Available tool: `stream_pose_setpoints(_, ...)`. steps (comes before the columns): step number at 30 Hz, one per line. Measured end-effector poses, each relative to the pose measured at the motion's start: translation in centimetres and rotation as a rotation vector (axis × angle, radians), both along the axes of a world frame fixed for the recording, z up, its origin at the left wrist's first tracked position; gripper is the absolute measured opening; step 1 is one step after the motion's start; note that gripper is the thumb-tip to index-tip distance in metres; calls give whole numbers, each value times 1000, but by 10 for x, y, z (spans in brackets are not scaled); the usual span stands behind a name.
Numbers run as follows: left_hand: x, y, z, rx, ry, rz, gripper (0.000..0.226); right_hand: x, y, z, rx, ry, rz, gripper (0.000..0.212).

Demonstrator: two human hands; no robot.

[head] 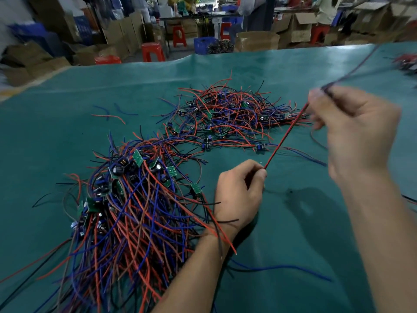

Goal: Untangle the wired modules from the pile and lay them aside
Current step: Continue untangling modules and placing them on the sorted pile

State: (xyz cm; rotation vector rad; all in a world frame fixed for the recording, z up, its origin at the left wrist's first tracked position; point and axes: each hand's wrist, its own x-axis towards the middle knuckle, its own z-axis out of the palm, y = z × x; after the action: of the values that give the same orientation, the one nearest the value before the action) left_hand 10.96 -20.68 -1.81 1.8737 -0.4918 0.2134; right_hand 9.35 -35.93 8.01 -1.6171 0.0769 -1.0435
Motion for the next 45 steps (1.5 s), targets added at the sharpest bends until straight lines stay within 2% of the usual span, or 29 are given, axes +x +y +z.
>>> stream_pose_setpoints(2,0,0,0,4,35,15,14,0,18,32,28,-75,81,17)
stream_pose_setpoints(4,0,0,0,32,65,28,17,7,43,59,0,-36,254,19)
stream_pose_setpoints(6,1,0,0,45,57,39,17,19,76,73,-58,132,537,22)
stream_pose_setpoints(8,1,0,1,41,51,58,16,35,101,76,-252,349,694,35)
stream_pose_setpoints(10,2,0,0,26,36,91,16,54,109,60,-593,545,602,50)
stream_pose_setpoints(12,3,1,1,-12,30,126,18,71,90,35,-862,671,320,52)
stream_pose_setpoints(13,4,1,1,-16,18,144,18,76,74,21,-924,732,192,44)
stream_pose_setpoints(15,4,1,1,2,-31,163,18,72,42,-8,-987,866,75,23)
stream_pose_setpoints(17,5,1,0,5,-55,175,17,63,20,-34,-1004,916,46,20)
stream_pose_setpoints(22,6,0,-4,-4,-14,198,16,45,1,-59,-883,768,-33,12)
stream_pose_setpoints(25,5,0,-2,-55,15,200,10,30,-1,-52,-706,684,-29,8)
stream_pose_setpoints(26,5,-1,-2,-77,27,185,7,25,-1,-48,-566,639,8,11)
stream_pose_setpoints(29,2,0,0,-105,49,118,33,8,9,-41,87,546,342,13)
stream_pose_setpoints(30,0,1,1,-111,40,96,38,4,15,-42,189,547,419,12)
stream_pose_setpoints(32,-3,1,3,-120,17,73,42,-2,26,-47,238,577,477,12)
stream_pose_setpoints(37,2,1,3,-183,50,102,32,-1,29,-48,464,601,658,15)
stream_pose_setpoints(42,2,1,1,-225,36,70,27,-1,22,-52,210,650,519,6)
stream_pose_setpoints(45,5,2,0,-283,75,43,27,1,22,-54,202,633,509,14)
